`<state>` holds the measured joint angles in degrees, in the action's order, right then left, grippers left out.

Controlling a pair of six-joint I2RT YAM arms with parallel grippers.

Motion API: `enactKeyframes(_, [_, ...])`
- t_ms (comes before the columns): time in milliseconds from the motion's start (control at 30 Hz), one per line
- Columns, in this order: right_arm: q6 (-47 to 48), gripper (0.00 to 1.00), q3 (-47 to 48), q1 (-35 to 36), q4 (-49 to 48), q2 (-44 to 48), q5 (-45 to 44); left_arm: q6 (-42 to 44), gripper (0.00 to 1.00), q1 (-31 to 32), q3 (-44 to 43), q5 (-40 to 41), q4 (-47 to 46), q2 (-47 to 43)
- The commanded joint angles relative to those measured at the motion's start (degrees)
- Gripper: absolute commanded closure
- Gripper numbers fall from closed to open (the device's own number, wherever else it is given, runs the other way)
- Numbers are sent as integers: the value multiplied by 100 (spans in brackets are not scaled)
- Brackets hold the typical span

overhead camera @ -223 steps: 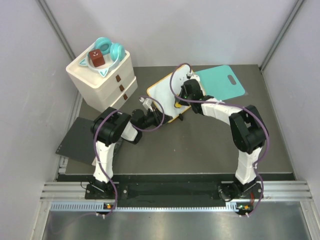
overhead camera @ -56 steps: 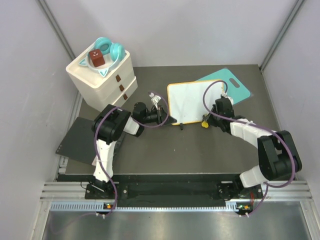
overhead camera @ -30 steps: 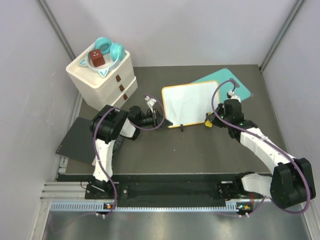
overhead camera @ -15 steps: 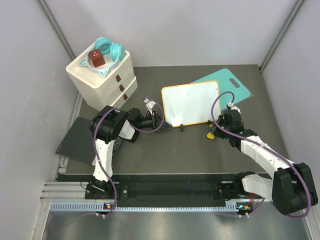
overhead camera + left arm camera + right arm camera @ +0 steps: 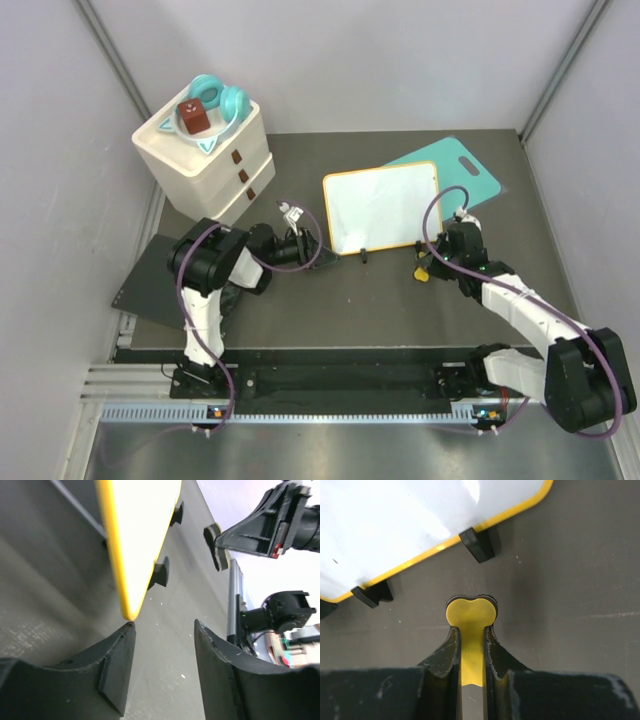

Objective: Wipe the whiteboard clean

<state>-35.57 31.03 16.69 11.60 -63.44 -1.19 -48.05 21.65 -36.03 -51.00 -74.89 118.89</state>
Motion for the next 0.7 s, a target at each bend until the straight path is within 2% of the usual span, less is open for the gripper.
enactKeyframes(0, [59, 83, -88, 1, -114, 51, 92, 673, 42, -47, 263, 380, -589, -725])
enactKeyframes(67, [59, 65, -140, 1, -166, 69, 93, 867, 40, -56, 465, 590, -412, -867])
enactKeyframes(100, [59, 51, -167, 1, -166, 60, 93, 894, 36, -64, 544, 679, -395, -1007])
enactKeyframes(200, [103, 36, -220, 1, -184, 95, 312, 1113, 31, -73, 816, 1013, -27, -1375])
enactKeyframes(267, [112, 29, -237, 1, -175, 139, 312, 1333, 30, -73, 878, 1214, 385, -1561])
enactKeyframes(333, [112, 18, -264, 1, -123, 200, 260, 1508, 29, -73, 879, 1347, 798, -1860])
enactKeyframes(400, [121, 8, -272, 10, -87, 367, 207, 1754, 18, -73, 852, 1644, 1536, -2219])
enactKeyframes(433, [129, 5, -281, 1, -44, 446, 146, 1842, 1, -73, 809, 1733, 1844, -2343])
enactKeyframes(467, [138, 3, -273, 1, -26, 621, 137, 1974, 1, -64, 773, 1821, 2134, -2466])
enactKeyframes(500, [182, 1, -281, 1, -17, 718, 137, 2175, 1, -64, 686, 2092, 2850, -2737])
enactKeyframes(567, [235, 1, -255, 1, 88, 929, -74, 2378, 1, -64, 589, 2374, 3513, -3011])
enactKeyframes(600, [296, 1, -220, 1, 115, 1130, -144, 2510, 1, -64, 458, 2567, 4152, -3256])
enactKeyframes(667, [358, 1, -167, 1, 202, 1360, -398, 2643, 1, -64, 273, 3156, 4919, -3520])
